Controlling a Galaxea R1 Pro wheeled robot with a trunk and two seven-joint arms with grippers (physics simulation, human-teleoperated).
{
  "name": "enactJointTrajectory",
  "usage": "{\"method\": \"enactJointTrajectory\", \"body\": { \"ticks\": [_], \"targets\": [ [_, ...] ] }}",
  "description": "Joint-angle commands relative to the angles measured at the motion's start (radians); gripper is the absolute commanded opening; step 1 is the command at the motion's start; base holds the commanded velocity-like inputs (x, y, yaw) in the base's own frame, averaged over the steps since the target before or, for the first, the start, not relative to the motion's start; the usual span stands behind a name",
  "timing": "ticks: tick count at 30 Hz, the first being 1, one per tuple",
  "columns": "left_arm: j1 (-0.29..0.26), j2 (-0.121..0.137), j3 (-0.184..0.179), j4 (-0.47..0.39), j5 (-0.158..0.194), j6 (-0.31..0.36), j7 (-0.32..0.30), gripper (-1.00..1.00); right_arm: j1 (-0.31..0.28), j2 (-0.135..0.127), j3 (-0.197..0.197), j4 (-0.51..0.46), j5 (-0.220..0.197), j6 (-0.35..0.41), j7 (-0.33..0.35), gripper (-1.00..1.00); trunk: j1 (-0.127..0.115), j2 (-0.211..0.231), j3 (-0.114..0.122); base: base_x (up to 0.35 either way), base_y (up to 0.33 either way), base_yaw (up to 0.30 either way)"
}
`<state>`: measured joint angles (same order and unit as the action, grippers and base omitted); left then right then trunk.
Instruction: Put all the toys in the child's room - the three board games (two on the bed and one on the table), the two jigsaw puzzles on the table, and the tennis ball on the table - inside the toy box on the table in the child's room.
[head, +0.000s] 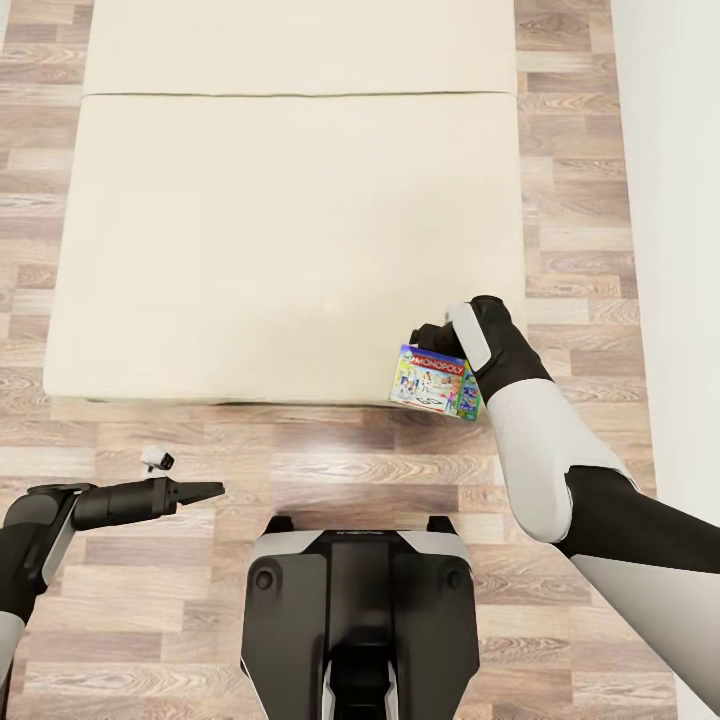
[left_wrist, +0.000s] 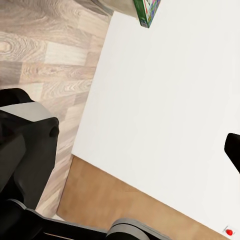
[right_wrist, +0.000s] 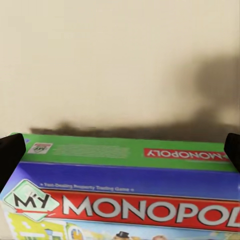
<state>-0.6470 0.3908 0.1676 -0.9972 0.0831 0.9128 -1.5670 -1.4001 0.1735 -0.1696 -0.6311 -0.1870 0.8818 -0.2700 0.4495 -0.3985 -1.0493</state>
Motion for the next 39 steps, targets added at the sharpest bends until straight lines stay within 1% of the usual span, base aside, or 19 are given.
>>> {"method": "enactJointTrajectory", "body": {
  "ticks": [1,13,39],
  "targets": [
    [0.0,0.0,0.0,0.0,0.0,0.011,-0.004,1.0,0.0,0.001,-0.004,-0.001,-0.011,0.002,-0.009,1.0,0.001,-0.002,-0.001,-0.046,0.0,0.0],
    [0.0,0.0,0.0,0.0,0.0,0.011,-0.004,1.0,0.0,0.001,-0.004,-0.001,-0.011,0.002,-0.009,1.0,0.001,-0.002,-0.001,-0.055,0.0,0.0],
    [0.001,0.002,0.001,0.0,-0.001,0.01,-0.004,1.0,0.0,0.001,-0.004,-0.001,-0.01,0.001,-0.01,1.0,0.001,-0.002,-0.001,-0.002,0.0,0.0]
  ]
}}
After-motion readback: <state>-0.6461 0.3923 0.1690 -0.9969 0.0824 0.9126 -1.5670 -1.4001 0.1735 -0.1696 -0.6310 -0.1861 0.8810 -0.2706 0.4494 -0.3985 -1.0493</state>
